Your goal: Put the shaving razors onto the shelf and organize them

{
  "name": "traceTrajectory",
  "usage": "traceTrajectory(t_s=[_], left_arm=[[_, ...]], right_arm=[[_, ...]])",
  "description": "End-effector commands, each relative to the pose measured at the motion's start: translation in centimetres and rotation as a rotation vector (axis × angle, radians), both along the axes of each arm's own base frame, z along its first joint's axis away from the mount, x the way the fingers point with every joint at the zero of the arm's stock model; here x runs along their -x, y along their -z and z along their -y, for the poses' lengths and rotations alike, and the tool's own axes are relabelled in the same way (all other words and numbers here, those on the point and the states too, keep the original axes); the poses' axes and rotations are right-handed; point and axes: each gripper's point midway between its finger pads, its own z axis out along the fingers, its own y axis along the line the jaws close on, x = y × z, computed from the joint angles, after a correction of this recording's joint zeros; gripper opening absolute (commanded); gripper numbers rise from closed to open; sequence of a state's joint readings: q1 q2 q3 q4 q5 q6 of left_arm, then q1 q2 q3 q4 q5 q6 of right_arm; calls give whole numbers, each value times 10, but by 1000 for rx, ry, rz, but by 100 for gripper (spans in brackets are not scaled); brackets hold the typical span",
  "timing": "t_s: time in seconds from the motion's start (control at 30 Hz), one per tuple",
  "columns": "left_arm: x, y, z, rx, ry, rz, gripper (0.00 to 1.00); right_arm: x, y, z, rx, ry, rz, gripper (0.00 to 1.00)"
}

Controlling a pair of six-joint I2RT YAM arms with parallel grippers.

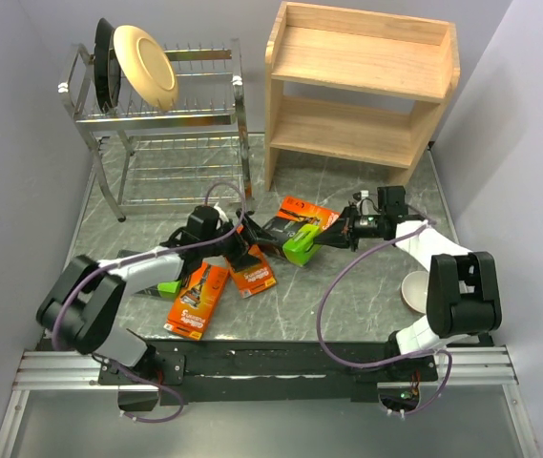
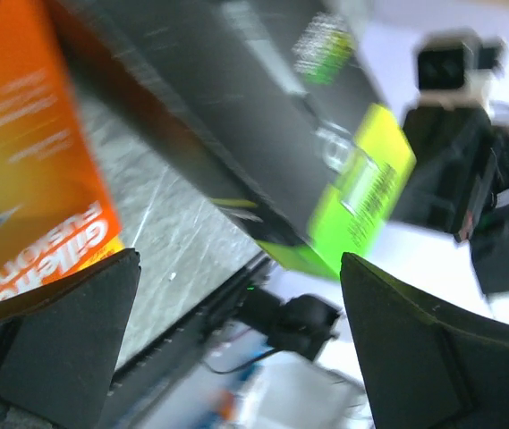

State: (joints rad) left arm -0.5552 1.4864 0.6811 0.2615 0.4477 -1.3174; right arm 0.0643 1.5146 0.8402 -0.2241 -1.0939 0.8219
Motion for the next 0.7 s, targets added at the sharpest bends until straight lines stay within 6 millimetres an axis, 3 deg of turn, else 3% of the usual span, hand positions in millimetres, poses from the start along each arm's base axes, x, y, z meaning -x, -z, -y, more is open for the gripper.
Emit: traceTrajectory(t_s=[0.0, 0.17, 0.33, 0.47, 0.6, 0.67], left_arm=[[-6, -8, 21, 95, -91, -210, 99], [-12, 0, 37, 105, -144, -314, 99], [-18, 9, 43, 83, -168, -370, 99], [-19, 8, 44, 84, -168, -369, 82], [-9, 18, 32, 46, -181, -380, 63], [-7, 15, 28, 50, -170, -336, 48]], right_arm=[[-8, -16, -12, -83, 2, 18, 1], [2, -12, -17, -68, -12, 14, 0], [33, -2, -21, -41, -48, -29, 0], [55, 7, -24, -24, -67, -48, 0], [71, 16, -24, -12, -74, -64, 0], [74, 17, -25, -15, -74, -70, 0]])
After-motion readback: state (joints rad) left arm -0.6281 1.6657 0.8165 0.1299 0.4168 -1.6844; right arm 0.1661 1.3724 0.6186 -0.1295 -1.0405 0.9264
